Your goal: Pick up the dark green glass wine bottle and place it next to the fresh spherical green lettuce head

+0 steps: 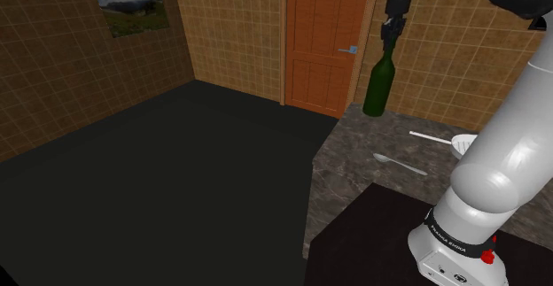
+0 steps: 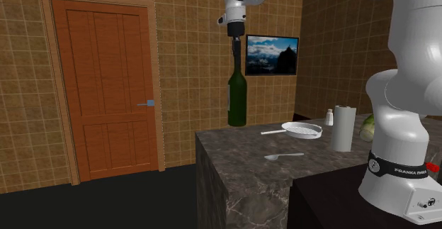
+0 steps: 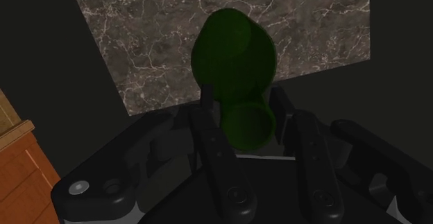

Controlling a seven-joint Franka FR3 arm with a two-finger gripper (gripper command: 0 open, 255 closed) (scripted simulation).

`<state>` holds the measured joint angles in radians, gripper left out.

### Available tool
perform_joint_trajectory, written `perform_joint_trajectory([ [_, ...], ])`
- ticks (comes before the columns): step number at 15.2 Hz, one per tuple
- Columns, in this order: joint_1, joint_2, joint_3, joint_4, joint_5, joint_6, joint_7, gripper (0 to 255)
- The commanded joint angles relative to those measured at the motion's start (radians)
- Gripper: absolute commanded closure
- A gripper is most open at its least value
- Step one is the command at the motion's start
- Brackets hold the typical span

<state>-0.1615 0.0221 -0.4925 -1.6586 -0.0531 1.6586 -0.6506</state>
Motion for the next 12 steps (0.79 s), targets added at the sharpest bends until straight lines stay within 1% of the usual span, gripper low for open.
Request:
perform_joint_trajectory([
  [1, -0.001, 0.005, -0.001, 0.035, 0.002, -0.031, -0.004, 255],
  [12, -0.013, 0.054, -0.009, 0.242, 0.026, -0.193, -0.029, 255],
])
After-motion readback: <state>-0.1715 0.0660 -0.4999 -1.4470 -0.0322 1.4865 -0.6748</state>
